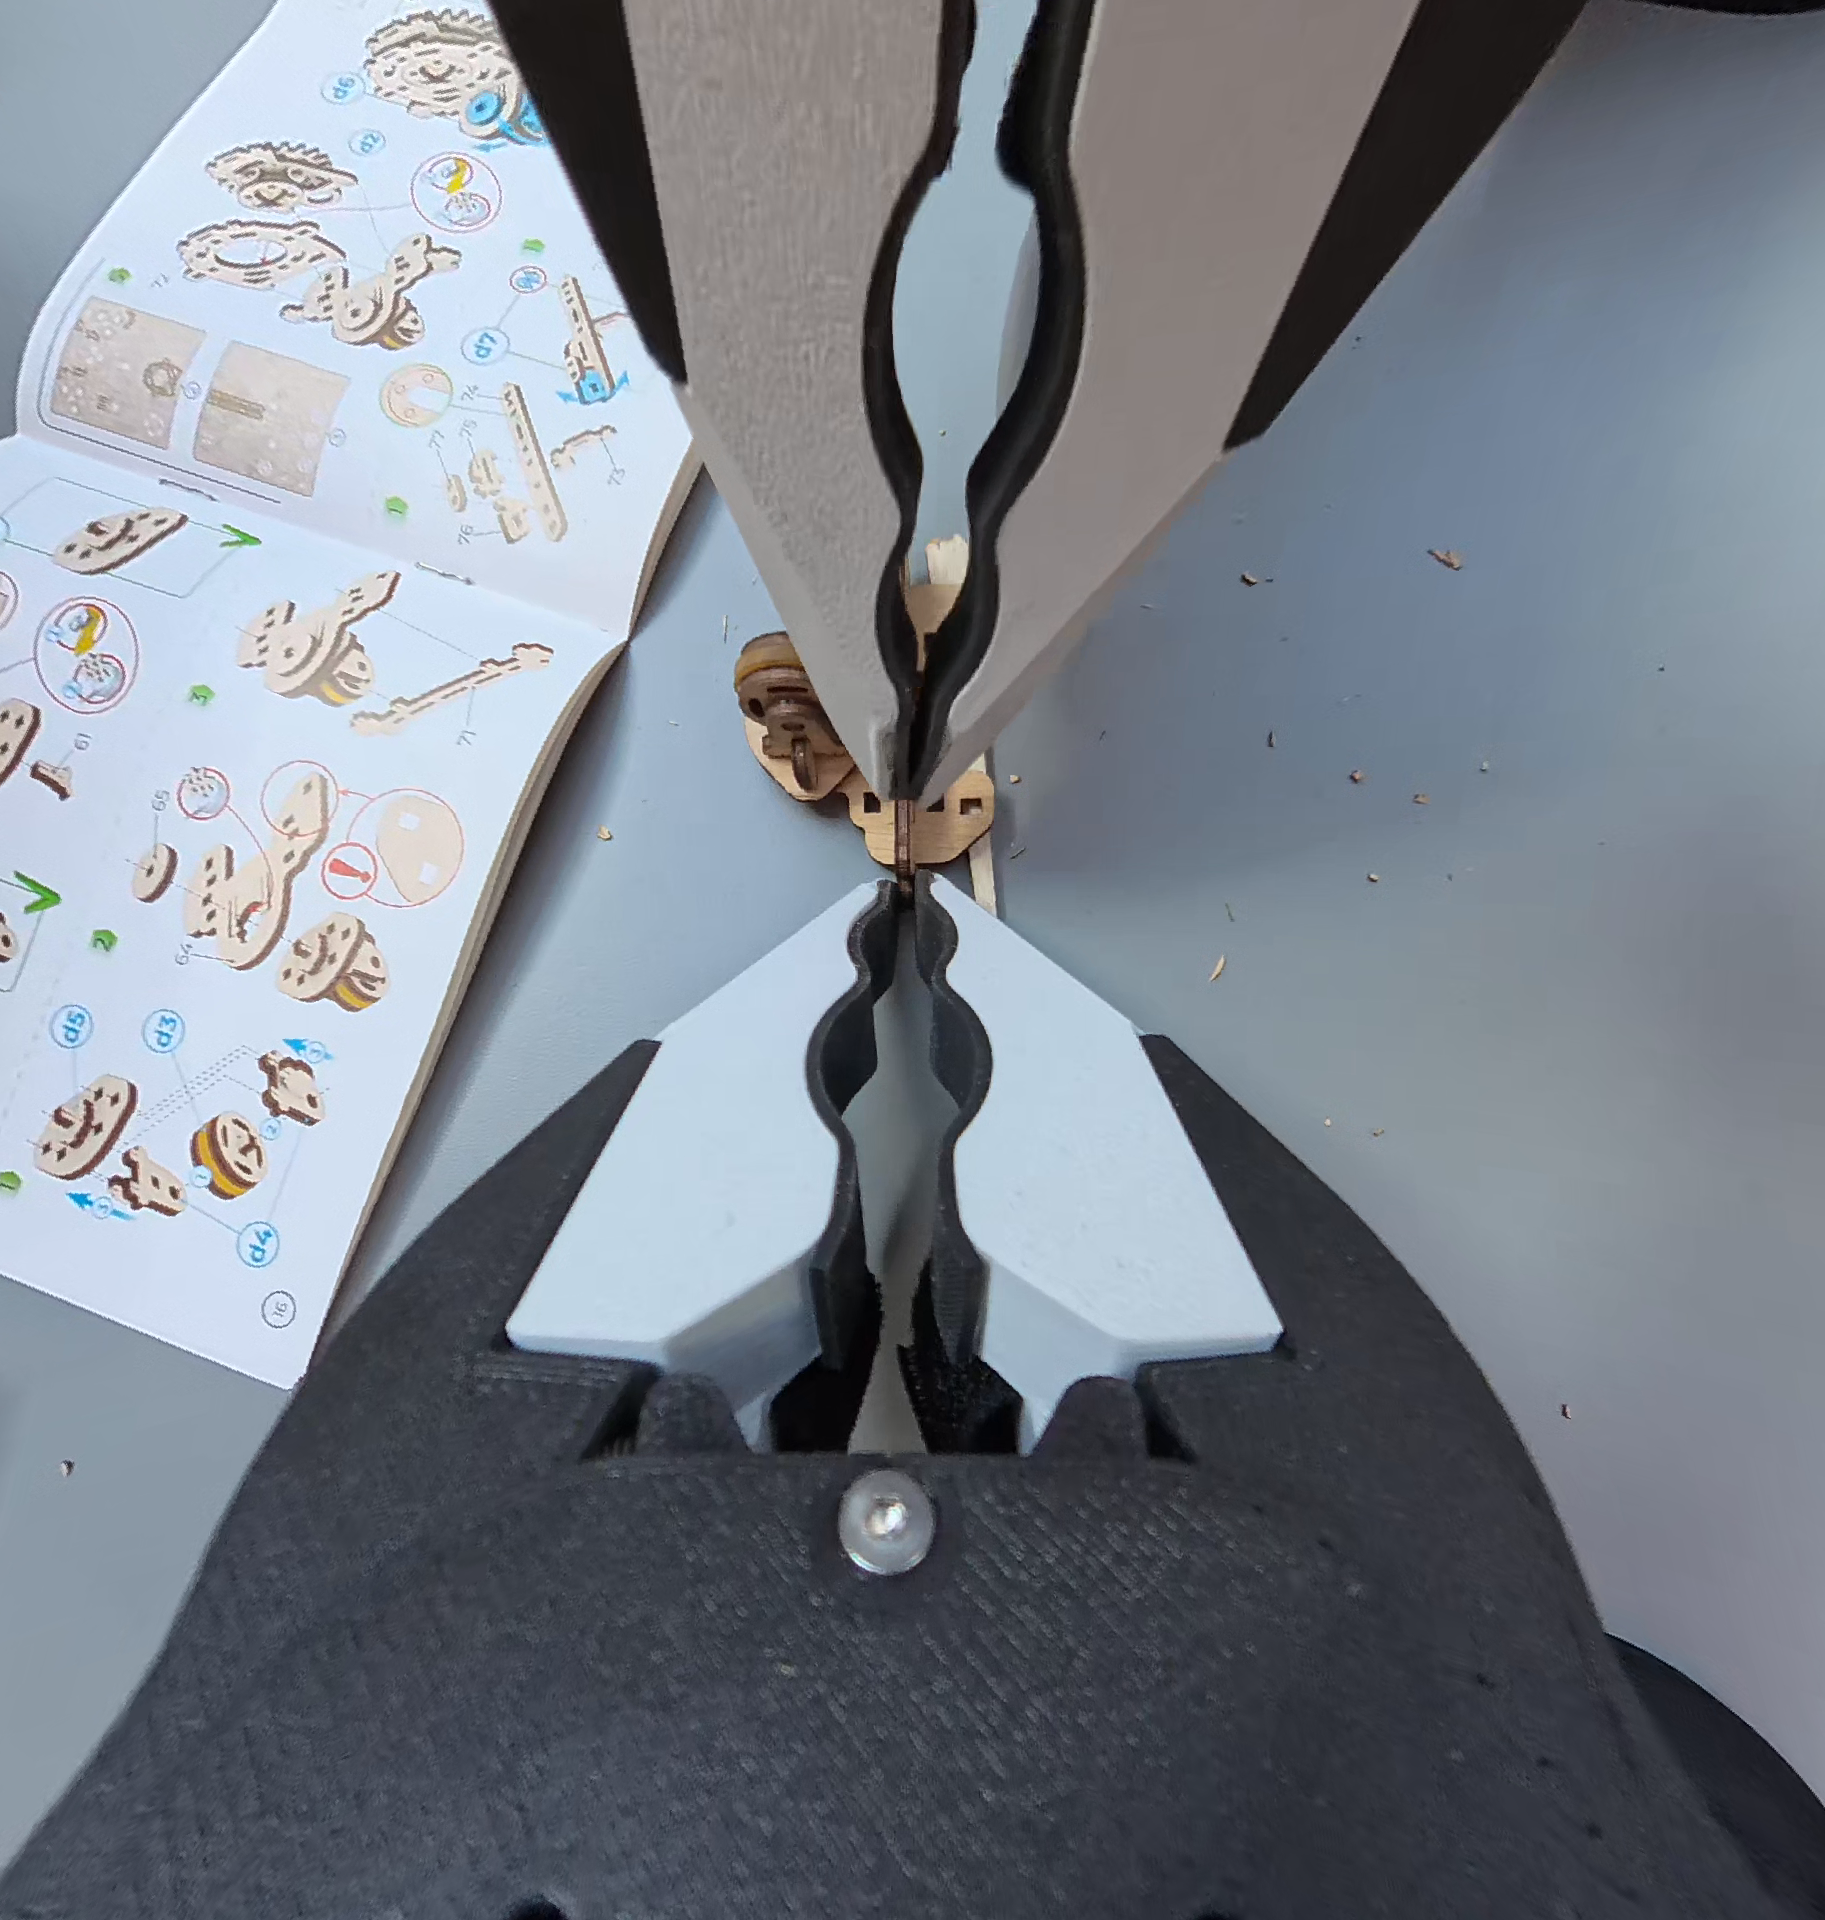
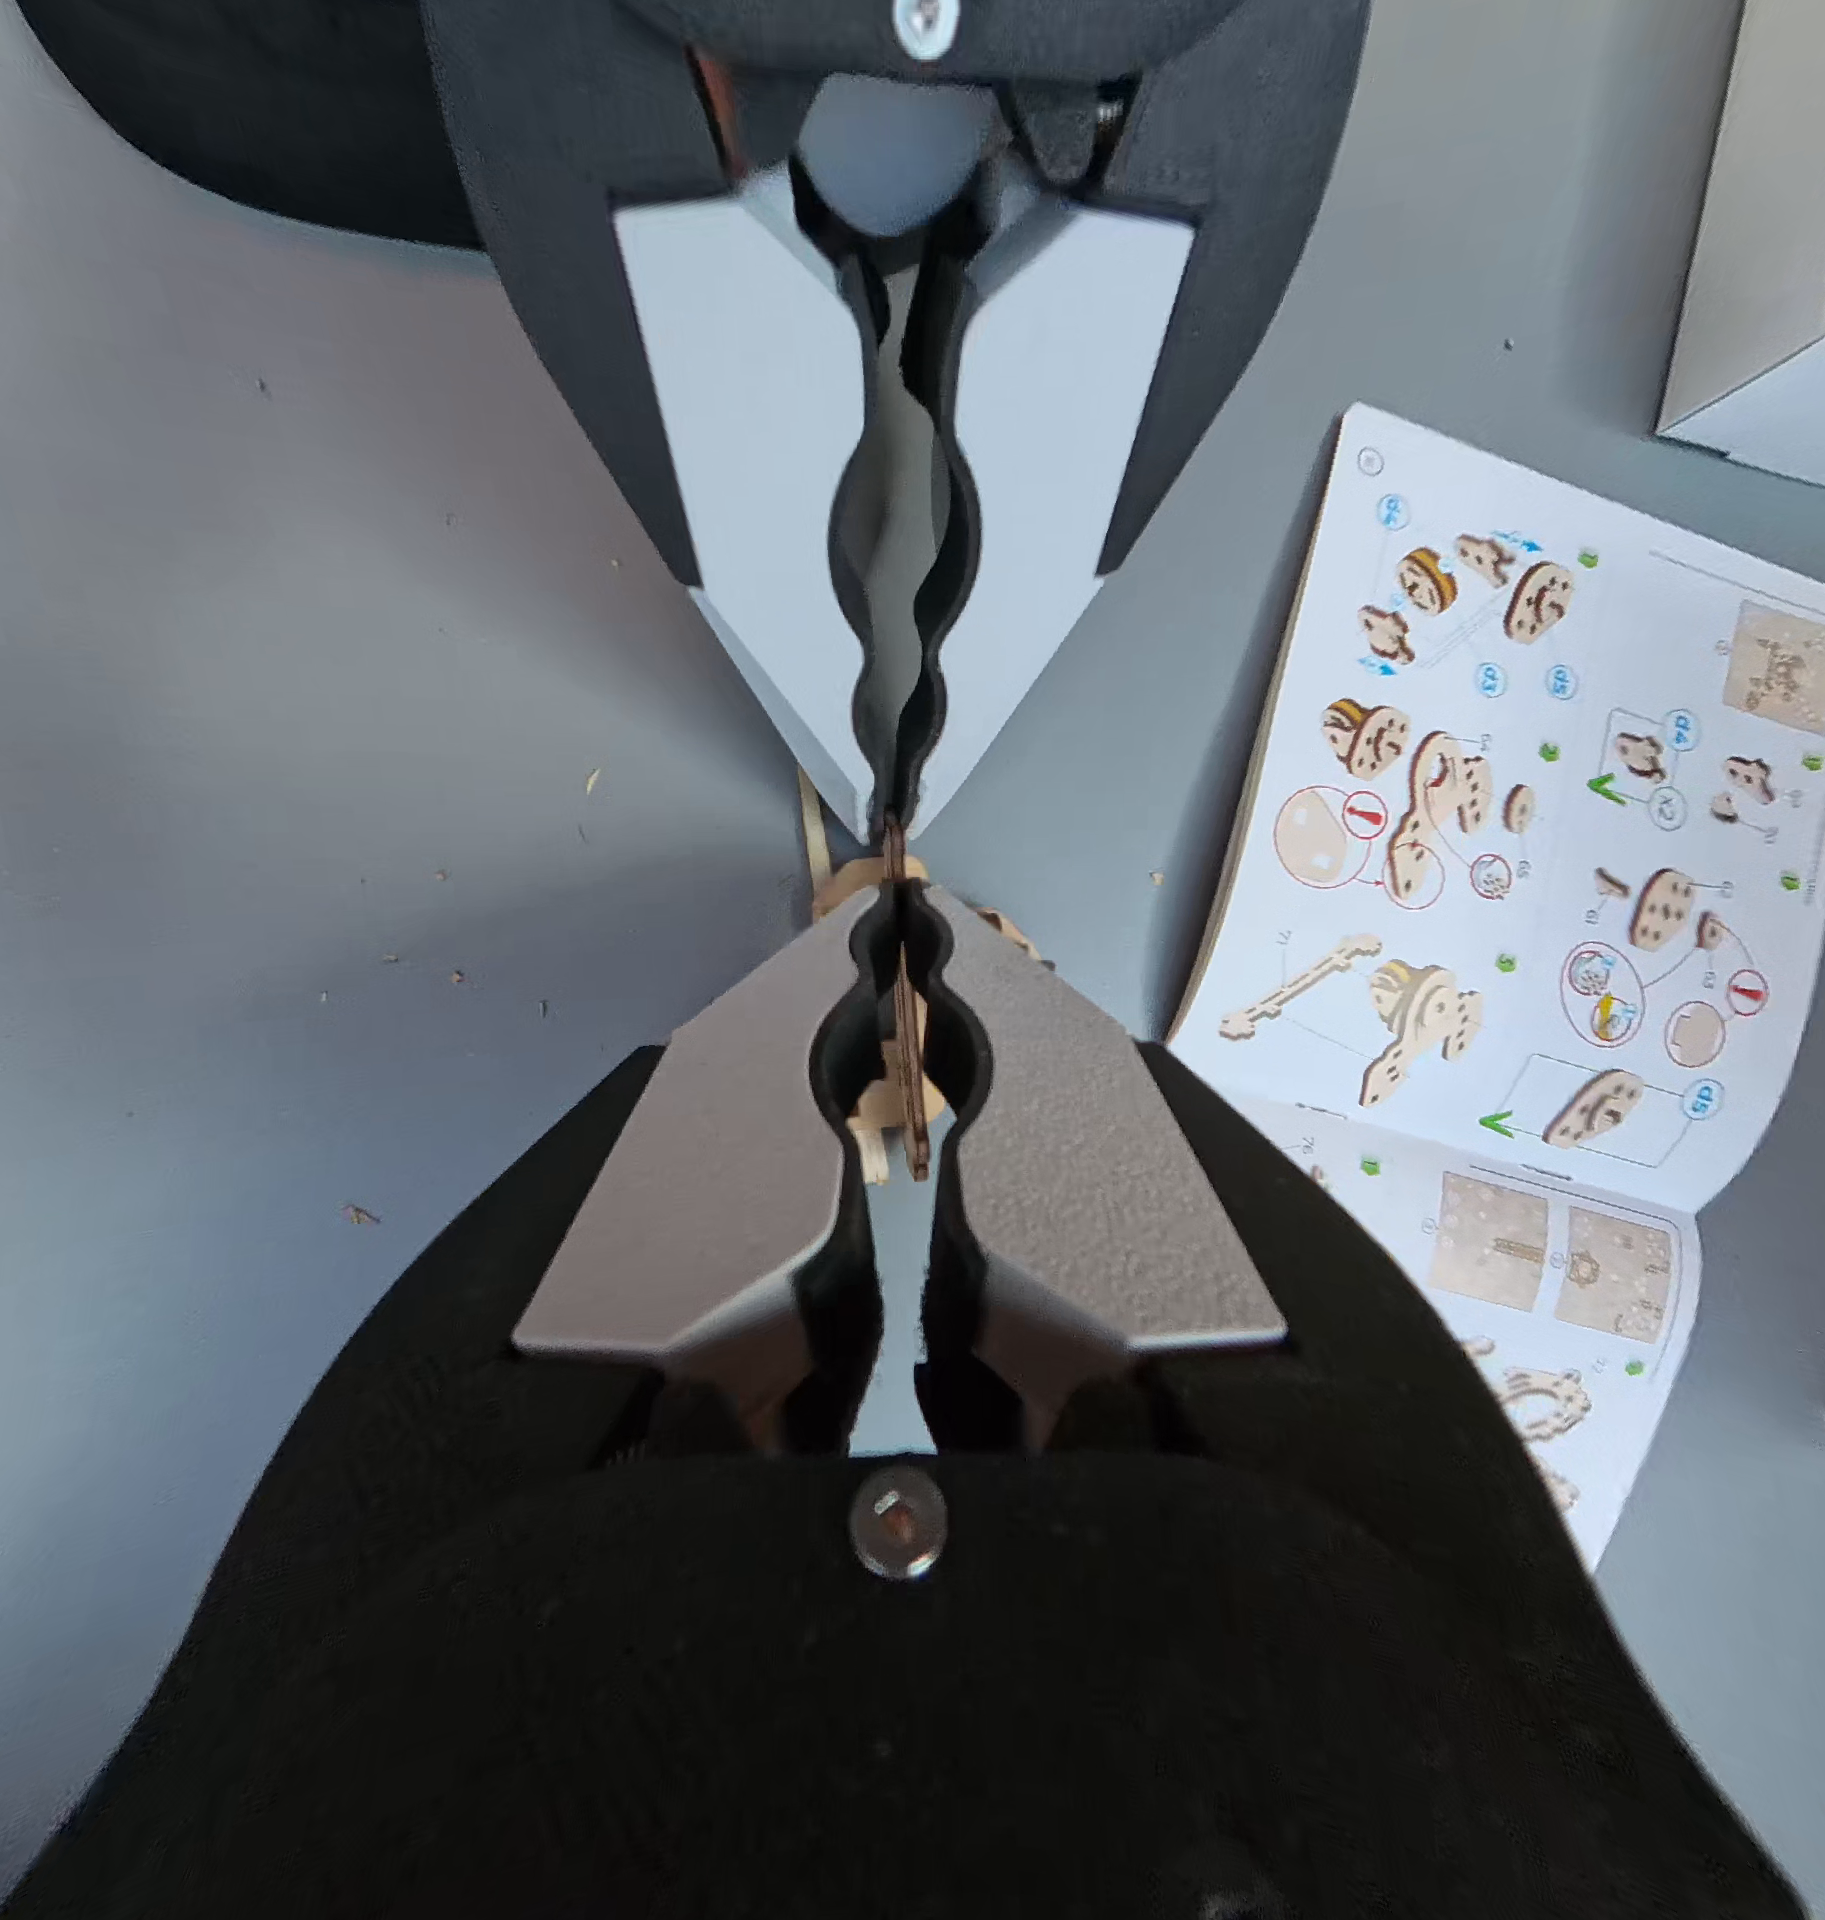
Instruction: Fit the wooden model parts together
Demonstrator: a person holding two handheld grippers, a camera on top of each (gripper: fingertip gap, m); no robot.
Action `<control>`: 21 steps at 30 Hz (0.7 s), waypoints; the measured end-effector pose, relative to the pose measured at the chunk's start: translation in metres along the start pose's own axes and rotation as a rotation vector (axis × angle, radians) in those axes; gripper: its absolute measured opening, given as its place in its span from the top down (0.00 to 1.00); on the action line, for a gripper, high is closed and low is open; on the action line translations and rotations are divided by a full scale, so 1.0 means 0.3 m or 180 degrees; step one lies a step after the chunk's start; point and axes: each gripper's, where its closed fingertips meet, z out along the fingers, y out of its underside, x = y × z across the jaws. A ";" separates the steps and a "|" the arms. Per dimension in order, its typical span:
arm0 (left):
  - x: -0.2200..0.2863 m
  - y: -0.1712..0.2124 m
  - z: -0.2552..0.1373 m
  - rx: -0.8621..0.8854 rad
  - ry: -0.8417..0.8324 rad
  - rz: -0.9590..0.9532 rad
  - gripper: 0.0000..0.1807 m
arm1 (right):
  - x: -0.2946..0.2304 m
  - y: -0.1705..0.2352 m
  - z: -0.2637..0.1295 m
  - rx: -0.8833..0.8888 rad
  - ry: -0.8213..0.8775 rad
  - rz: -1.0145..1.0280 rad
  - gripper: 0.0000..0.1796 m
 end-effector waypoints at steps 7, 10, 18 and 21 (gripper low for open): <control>0.000 0.001 0.000 -0.0005 0.0006 -0.0004 0.99 | -0.005 -0.005 0.005 0.0036 -0.0017 -0.0014 1.00; 0.000 0.001 0.000 -0.0010 -0.0010 0.0020 0.99 | -0.005 -0.044 -0.037 0.0176 0.0033 -0.0035 1.00; 0.000 0.001 0.001 -0.0017 -0.0025 0.0038 0.99 | -0.006 0.024 0.012 -0.0143 -0.0040 0.0043 0.98; 0.000 0.002 0.001 -0.0018 -0.0030 0.0044 0.99 | 0.006 -0.001 -0.024 -0.0088 0.0050 -0.0004 1.00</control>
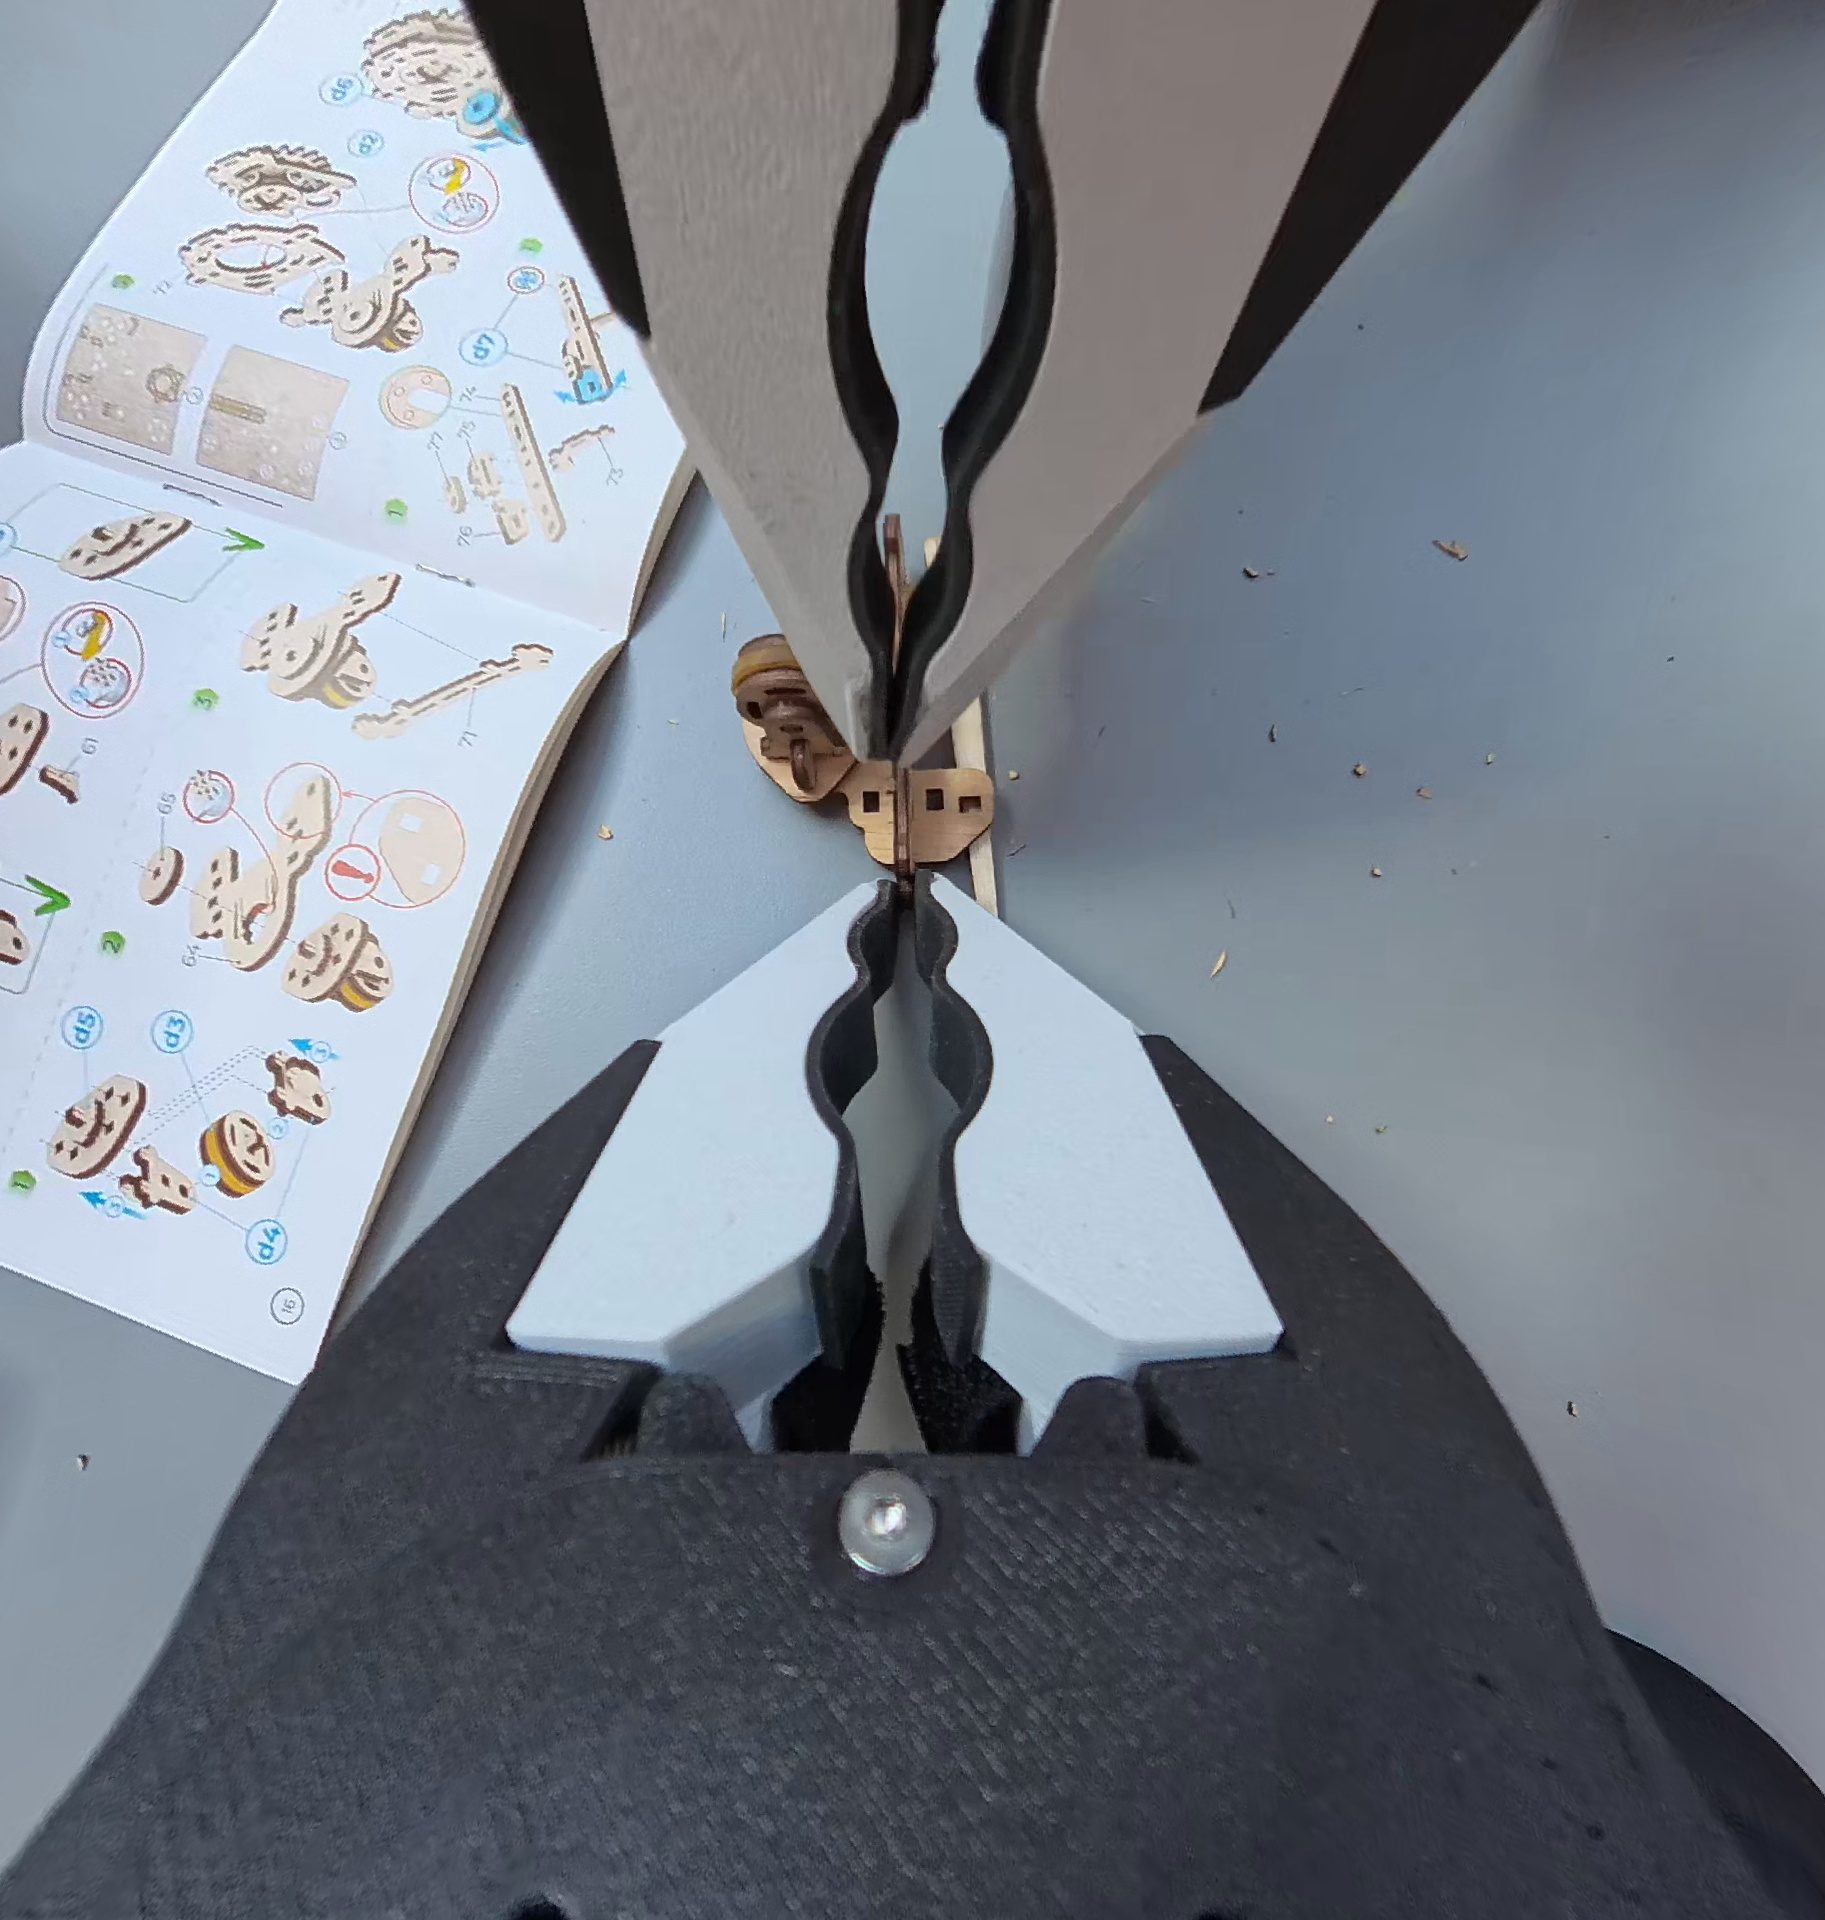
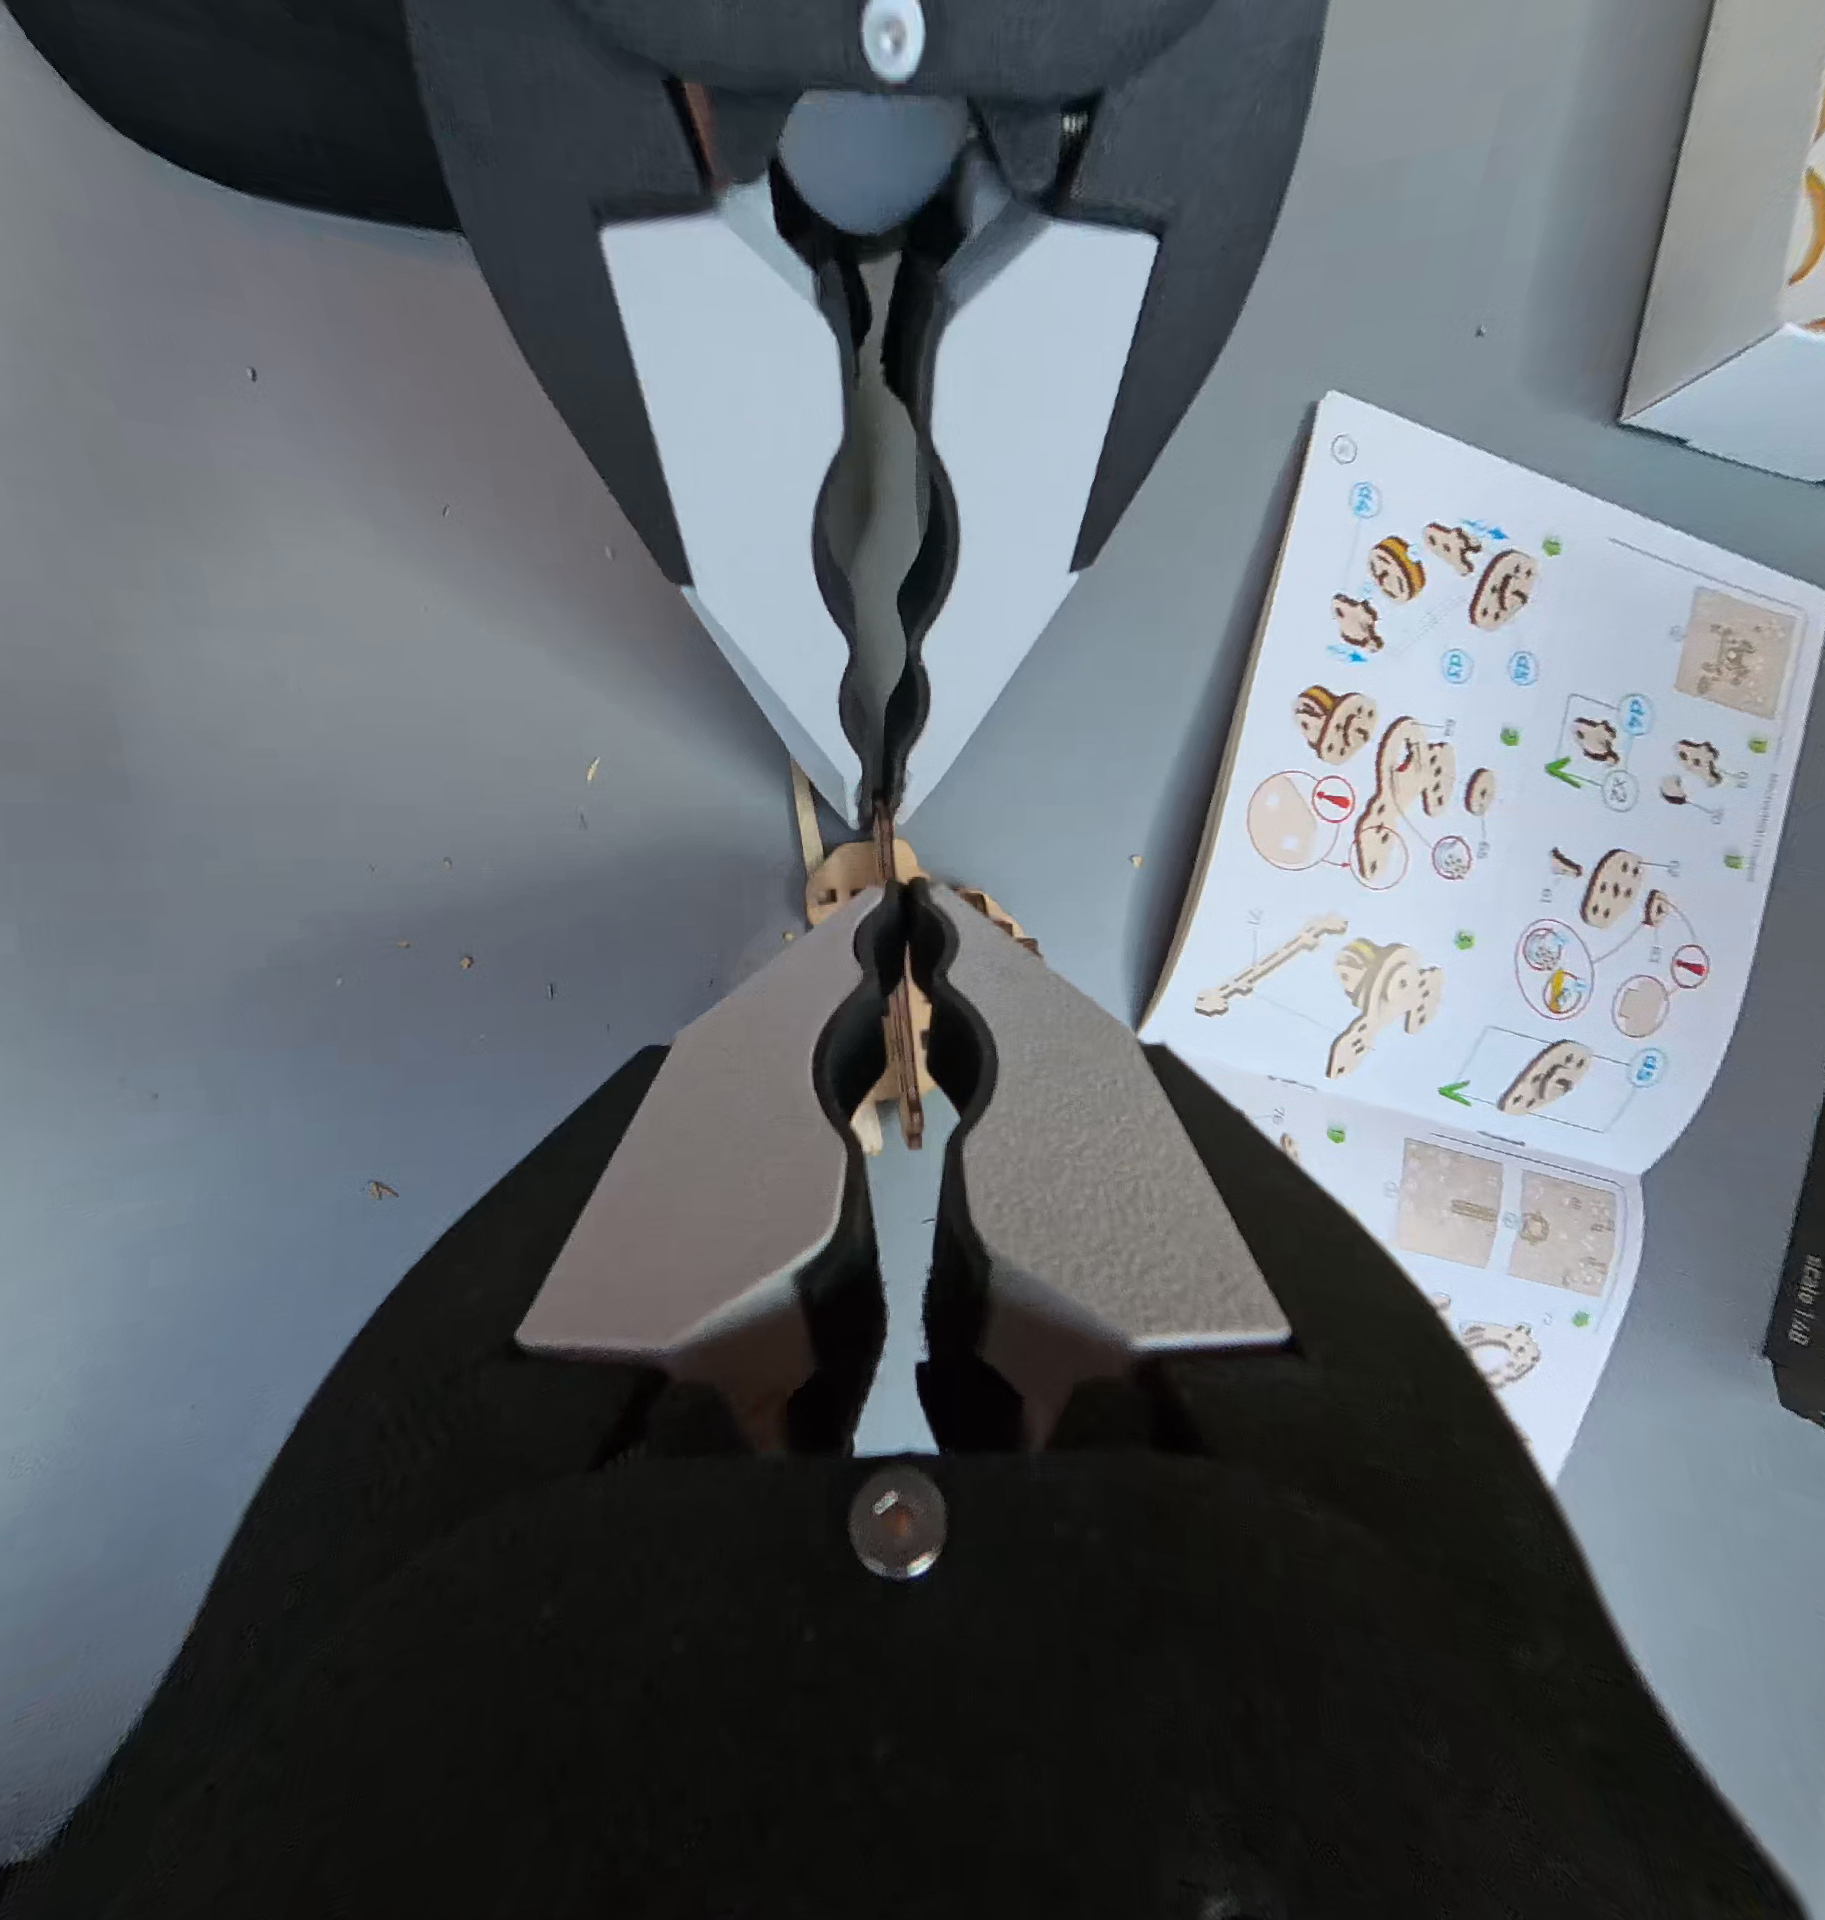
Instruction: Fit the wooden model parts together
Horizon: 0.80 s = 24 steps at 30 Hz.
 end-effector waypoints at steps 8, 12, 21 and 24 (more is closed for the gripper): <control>0.000 0.000 0.001 -0.0001 0.0007 -0.0012 0.99 | -0.011 -0.007 0.018 -0.0017 -0.0009 0.0025 1.00; 0.001 0.000 0.000 0.0001 0.0008 -0.0009 0.99 | -0.003 -0.043 -0.020 0.0186 0.0054 0.0017 1.00; 0.002 0.000 0.000 -0.0001 0.0015 -0.0015 0.99 | -0.008 -0.005 0.024 0.0037 0.0000 0.0067 1.00; 0.002 0.000 0.001 -0.0006 0.0003 0.0000 0.99 | -0.003 -0.023 0.004 0.0097 0.0054 0.0076 1.00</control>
